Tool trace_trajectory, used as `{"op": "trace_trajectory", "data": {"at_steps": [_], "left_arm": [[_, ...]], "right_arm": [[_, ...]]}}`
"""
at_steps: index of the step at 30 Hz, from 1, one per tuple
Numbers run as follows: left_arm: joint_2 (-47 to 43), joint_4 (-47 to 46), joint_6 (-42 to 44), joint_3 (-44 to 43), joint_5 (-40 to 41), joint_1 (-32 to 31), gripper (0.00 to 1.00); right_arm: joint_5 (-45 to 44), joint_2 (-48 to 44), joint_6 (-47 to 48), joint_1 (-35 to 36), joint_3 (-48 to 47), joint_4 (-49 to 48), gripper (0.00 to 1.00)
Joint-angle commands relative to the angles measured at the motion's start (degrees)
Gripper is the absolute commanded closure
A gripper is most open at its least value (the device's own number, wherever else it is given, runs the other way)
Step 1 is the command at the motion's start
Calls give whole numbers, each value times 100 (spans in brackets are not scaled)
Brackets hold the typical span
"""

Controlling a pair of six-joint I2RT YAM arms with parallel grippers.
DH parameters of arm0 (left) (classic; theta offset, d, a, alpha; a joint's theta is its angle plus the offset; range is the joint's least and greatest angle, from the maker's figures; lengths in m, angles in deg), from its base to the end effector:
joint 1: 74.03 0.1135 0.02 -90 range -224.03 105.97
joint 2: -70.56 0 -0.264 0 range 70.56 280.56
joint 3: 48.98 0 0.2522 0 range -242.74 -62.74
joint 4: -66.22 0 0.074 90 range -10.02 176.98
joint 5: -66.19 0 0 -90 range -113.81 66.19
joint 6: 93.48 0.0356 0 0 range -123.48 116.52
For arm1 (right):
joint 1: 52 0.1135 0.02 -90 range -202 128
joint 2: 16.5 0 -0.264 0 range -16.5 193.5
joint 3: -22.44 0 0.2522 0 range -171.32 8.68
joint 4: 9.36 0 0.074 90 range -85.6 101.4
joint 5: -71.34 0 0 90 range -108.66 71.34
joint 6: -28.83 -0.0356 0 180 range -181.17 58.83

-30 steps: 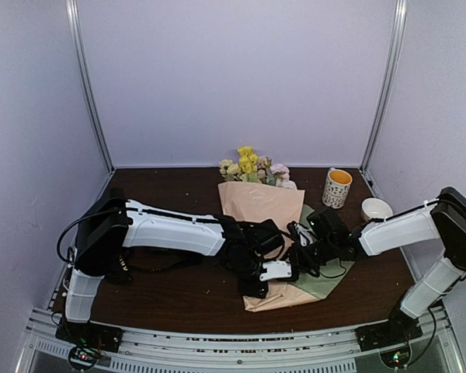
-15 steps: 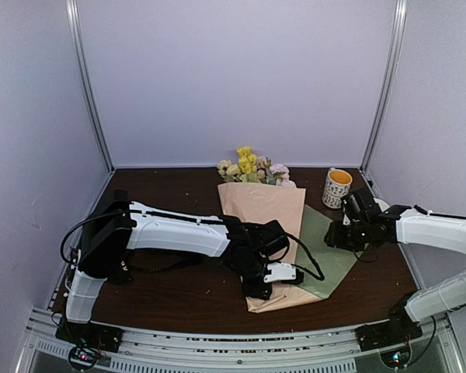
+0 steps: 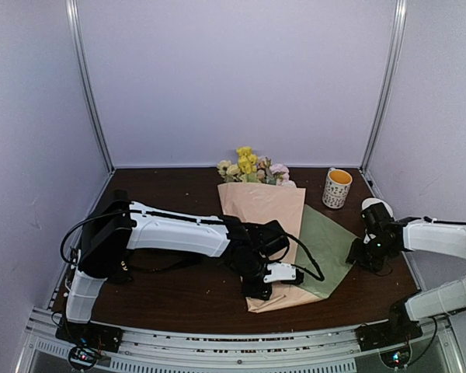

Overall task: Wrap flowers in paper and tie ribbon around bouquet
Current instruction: Pick up the two-thirds-folded wrapping paper from the center of the board.

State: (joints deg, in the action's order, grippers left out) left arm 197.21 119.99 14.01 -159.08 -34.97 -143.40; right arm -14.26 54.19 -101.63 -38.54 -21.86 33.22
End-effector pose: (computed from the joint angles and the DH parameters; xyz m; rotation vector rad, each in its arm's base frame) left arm 0.1542 -0.4292 0.1509 2.0156 2.0582 -0.4716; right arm 0.1918 0.0487 0.1483 0.6410 2.7564 0.3350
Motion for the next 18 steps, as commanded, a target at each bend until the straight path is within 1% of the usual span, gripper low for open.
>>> {"op": "trace_trajectory", "data": {"at_steps": [1,3,5,7,9,12,14,16,18], "left_arm": [[44,51,78,45,-95,-25,68],[44,46,79,45,-104,-25,68],[44,43,74,45,-106,-25,68],[47,45,48,36,-107,-25,68],[44,48,13,40,-98,-27,68],[23,23,-39,68,-93,-25,67],[11,15,-61,86,-90,-25,67],[9,8,-84,88,-93,-25,66],[9,4,-80,97,-88,-25,66]], "right_arm": [[409,-559,-193,7,187,352,49],[515,-927,-397,167,303,575,49],[601,-1338,-792,509,434,783,49],[560,-1733,-1384,1072,551,891,50],[601,-2058,-2066,1855,698,904,50],[775,-2522,-3337,2722,1023,674,50],[668,-2850,-4144,3292,1202,402,50],[598,-2987,-4871,3681,1326,94,50],[427,-3003,-5249,4007,1324,-170,50]]}}
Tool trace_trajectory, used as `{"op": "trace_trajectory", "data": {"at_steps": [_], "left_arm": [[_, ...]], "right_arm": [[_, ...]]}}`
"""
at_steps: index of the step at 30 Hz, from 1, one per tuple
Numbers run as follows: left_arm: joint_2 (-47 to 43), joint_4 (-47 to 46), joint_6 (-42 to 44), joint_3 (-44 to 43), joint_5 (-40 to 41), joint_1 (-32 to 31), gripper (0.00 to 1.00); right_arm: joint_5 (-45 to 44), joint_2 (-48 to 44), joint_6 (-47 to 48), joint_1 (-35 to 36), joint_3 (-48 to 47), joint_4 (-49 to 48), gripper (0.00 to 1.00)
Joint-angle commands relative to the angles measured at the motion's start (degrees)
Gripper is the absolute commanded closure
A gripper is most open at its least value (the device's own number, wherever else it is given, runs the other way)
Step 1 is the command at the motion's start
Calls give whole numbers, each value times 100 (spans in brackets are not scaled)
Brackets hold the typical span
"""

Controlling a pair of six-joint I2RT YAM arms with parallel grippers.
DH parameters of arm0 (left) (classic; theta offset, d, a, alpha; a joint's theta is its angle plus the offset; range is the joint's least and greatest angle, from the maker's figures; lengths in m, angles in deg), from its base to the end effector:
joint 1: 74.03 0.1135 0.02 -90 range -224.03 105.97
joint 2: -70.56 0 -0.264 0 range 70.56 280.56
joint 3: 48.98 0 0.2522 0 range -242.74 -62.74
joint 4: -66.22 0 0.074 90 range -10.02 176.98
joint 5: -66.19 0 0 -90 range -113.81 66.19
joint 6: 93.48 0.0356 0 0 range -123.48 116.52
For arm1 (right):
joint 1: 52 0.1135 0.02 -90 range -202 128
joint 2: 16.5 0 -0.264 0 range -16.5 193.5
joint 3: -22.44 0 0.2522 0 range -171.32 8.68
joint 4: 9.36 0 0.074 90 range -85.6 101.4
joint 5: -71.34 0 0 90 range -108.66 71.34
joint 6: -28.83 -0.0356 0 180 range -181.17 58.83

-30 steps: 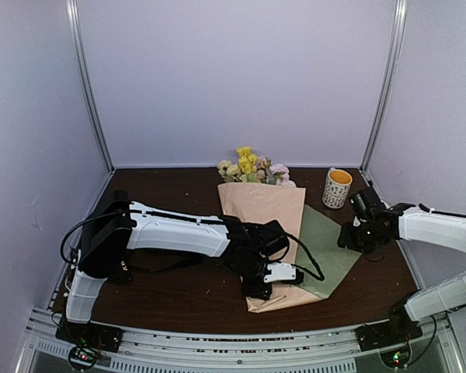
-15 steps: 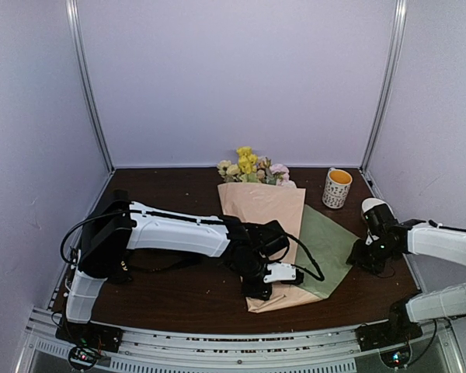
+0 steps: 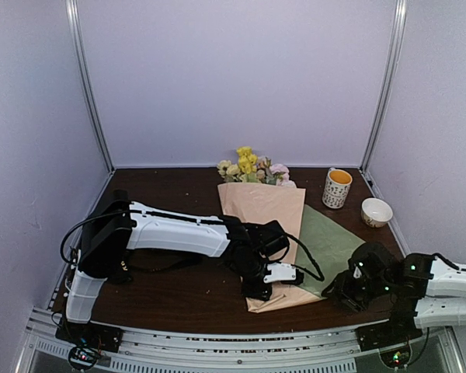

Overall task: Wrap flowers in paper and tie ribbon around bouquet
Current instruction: Pick up the two-thirds-folded wrapping paper from the center of the board.

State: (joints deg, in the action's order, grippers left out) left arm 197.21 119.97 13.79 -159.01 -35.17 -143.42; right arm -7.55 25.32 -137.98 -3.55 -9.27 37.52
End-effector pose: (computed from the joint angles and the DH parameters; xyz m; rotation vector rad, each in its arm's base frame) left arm 0.1539 -0.4291 0.1506 2.0141 2.0627 -0.4766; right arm 0.0817 0.1025 0.1539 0.6317 2.8423 0.8960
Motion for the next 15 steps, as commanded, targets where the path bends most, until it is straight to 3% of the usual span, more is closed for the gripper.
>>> {"op": "trace_trajectory", "data": {"at_steps": [1,6,15], "left_arm": [[1,7,-58,95,-83,-22,66],[0,-3,-62,107,-77,-22,66],[-35,-49,-80,161,-77,-22,65]], "right_arm": [[-332,-74,-1720,636,52,-742,50],[-136,695,-1852,878,119,-1633,50],[-374,1139,-2168,878,181,-1731,54]]}}
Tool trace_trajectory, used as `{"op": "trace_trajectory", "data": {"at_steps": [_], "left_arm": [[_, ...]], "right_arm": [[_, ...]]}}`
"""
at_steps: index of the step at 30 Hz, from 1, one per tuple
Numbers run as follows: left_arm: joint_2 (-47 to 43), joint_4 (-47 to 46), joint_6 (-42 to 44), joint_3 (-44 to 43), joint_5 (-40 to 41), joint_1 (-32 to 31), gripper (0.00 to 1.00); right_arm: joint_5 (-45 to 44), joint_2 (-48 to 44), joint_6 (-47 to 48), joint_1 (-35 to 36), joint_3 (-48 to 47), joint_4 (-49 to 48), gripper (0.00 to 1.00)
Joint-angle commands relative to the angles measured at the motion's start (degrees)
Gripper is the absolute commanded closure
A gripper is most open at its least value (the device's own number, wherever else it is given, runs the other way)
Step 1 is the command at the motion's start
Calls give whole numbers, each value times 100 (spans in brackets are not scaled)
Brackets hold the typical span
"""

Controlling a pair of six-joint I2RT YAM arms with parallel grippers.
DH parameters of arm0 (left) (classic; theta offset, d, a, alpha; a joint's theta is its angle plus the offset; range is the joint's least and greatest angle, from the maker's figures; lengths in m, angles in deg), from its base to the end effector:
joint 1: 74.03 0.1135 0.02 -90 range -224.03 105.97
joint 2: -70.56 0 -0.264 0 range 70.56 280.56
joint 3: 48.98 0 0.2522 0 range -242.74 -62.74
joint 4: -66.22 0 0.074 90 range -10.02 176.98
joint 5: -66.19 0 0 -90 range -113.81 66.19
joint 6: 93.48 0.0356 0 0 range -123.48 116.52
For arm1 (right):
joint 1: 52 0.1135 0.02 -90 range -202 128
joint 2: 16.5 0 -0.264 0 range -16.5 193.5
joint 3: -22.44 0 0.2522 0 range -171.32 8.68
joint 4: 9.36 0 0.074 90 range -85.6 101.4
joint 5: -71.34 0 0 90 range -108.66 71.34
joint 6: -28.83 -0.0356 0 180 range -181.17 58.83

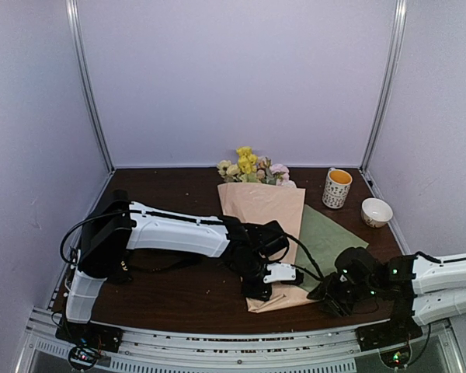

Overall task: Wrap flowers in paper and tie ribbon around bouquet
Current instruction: Pick up the two-thirds-folded wrapping paper from the center of the board.

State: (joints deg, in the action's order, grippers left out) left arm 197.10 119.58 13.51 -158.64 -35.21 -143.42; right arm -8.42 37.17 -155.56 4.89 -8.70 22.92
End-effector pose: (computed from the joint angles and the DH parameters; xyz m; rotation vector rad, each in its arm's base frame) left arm 0.1537 -0.4287 0.1499 2.0084 2.0663 -0.4796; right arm 0.0818 0.1370 0.1404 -0.8742 -2.8377 -0.9778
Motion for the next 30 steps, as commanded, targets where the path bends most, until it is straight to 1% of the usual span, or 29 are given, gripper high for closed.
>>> {"op": "trace_trajectory", "data": {"at_steps": [1,2,7,9,12,14,16,19,22,26,30], "left_arm": [[-23,-6,-54,124,-73,-22,65],[-24,-12,-67,124,-66,-22,66],[-33,-14,-66,133,-58,-22,65],[-27,-14,-65,133,-71,-22,66],[-24,-22,-59,133,-73,-22,65],[-24,-15,-56,133,-89,-22,65],[-12,-24,-43,133,-114,-22,65],[-7,-41,-13,133,-155,-17,65],[0,-62,-12,150,-210,-7,65],[2,-139,-44,196,-346,44,65],[-40,-454,-253,414,-729,199,67]], "right_arm": [[-301,-49,-537,36,201,-452,57],[-296,-39,-607,34,260,-569,61],[-276,-29,-575,41,287,-595,91],[-285,-55,-540,34,294,-572,100],[-422,-133,-328,38,247,-471,100],[-583,-108,80,37,15,-208,100],[-762,77,740,42,-356,235,100],[-1173,663,2042,139,-1018,1087,100],[-1930,1180,2932,685,-1763,1796,100],[-2678,1616,3305,1358,-2329,2192,100],[-3174,1923,3355,1803,-2501,2331,100]]}}
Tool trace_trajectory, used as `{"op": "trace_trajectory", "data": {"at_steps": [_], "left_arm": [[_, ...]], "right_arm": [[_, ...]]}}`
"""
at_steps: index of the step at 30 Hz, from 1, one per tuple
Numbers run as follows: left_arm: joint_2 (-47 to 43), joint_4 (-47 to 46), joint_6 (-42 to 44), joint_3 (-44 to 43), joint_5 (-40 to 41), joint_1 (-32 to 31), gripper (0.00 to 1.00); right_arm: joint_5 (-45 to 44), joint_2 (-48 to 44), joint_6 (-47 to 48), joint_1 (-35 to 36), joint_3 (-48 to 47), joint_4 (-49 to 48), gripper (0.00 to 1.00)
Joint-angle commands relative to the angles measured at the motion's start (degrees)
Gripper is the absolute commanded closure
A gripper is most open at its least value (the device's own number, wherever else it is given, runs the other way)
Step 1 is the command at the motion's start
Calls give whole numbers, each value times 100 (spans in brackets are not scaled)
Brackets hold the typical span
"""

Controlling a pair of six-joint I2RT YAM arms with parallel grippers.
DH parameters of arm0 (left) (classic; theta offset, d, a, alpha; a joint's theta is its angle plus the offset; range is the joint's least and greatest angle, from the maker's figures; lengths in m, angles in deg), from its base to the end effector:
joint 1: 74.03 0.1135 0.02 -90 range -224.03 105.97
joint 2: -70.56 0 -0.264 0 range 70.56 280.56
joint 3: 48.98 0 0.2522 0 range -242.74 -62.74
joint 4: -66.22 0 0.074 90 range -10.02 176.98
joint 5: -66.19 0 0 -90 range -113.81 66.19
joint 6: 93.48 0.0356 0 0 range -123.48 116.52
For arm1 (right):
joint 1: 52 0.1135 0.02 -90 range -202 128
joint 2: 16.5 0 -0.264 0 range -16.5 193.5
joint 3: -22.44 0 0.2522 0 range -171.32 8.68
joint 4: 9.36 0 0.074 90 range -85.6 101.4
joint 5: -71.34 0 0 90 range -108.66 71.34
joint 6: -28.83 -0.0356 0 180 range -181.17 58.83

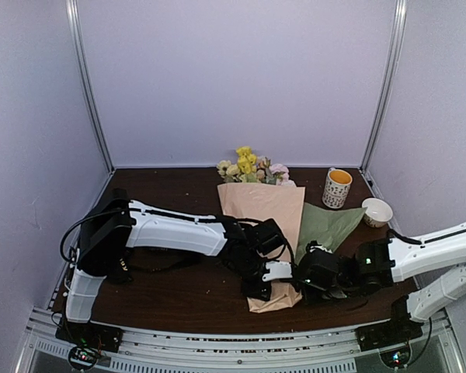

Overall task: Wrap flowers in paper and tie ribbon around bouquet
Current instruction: Pick up the two-thirds-folded wrapping paper from the center of the board, then fold the two-thirds-folded wrapping paper at the center of the board.

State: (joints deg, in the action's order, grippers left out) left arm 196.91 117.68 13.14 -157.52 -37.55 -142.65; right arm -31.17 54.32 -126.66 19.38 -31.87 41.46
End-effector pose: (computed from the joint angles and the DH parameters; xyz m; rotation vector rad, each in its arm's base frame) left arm 0.1580 -0.4268 0.1474 1.9913 2.0705 -0.5413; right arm 0.0766 0.2032 0.1908 -0.0815 2.7670 0.4044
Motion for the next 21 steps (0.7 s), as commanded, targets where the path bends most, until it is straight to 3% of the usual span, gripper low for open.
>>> {"op": "trace_trajectory", "data": {"at_steps": [1,8,21], "left_arm": [[-30,-323,-249,359,-600,176,67],[18,-374,-259,377,-1014,317,67],[-20,-661,-396,585,-1812,665,64]], "right_arm": [[-1042,233,520,447,-227,462,100],[-1988,755,1365,1113,-804,741,100],[-2308,1422,2821,1653,-998,-40,100]]}}
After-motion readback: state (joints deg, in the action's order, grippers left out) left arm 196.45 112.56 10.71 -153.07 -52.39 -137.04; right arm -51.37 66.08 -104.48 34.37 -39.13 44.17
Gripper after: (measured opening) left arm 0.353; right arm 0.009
